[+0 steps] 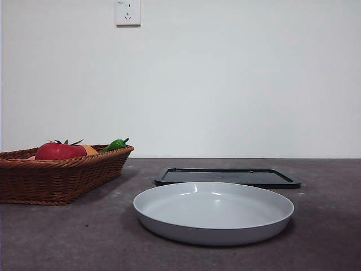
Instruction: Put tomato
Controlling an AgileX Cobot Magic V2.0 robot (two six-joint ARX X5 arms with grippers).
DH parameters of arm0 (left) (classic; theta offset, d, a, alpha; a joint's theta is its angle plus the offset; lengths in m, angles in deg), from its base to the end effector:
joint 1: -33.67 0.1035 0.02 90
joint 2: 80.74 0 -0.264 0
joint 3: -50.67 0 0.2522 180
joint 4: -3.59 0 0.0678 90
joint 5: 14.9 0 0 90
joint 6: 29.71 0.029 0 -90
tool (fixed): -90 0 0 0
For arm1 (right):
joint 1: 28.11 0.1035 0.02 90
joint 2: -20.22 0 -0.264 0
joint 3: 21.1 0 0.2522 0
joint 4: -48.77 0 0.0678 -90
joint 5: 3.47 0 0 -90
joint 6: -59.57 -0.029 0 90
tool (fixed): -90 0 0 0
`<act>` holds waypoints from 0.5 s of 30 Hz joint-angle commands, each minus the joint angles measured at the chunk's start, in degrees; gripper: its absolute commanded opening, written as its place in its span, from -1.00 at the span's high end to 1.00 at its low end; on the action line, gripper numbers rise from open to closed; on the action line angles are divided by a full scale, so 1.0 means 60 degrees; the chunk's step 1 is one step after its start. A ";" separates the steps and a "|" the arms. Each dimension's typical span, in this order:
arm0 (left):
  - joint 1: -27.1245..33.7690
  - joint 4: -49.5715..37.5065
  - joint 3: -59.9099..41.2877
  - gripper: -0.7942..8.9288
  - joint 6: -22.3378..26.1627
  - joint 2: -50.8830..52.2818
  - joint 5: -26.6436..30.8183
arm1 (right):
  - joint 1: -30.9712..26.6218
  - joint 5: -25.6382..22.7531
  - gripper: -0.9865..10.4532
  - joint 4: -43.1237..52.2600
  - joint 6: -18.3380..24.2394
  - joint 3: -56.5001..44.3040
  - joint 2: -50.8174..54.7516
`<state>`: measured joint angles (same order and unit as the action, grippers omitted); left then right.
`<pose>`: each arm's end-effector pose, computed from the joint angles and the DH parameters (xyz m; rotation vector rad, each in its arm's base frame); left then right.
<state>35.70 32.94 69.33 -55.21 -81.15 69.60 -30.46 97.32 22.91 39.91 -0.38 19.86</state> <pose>0.0904 0.0004 0.1658 -0.4562 0.2037 -0.0164 0.0884 0.0018 0.1837 0.3532 0.1198 0.1294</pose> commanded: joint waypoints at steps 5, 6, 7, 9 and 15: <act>0.0007 0.0586 0.1282 0.82 -0.0142 -0.0412 -0.0495 | 0.0004 0.0251 0.81 -0.0907 -0.0153 0.1413 -0.0393; 0.0007 0.0714 0.1483 0.82 -0.0080 -0.0543 -0.0641 | 0.0004 0.0317 0.81 -0.1078 -0.0138 0.1672 -0.0532; 0.0007 0.0852 0.1668 0.82 -0.0040 -0.0667 -0.0736 | 0.0004 0.0437 0.81 -0.1213 -0.0077 0.1905 -0.0674; 0.0007 0.1206 0.2120 0.82 0.0182 -0.1002 -0.0976 | 0.0004 0.0794 0.81 -0.1555 0.0193 0.2452 -0.1071; 0.0007 0.2324 0.3574 0.82 0.1195 -0.2197 -0.1727 | 0.0004 0.2033 0.81 -0.2980 0.1078 0.4175 -0.2685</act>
<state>35.70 46.67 89.07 -51.67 -93.30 60.03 -30.46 108.46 5.88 43.47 22.77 5.36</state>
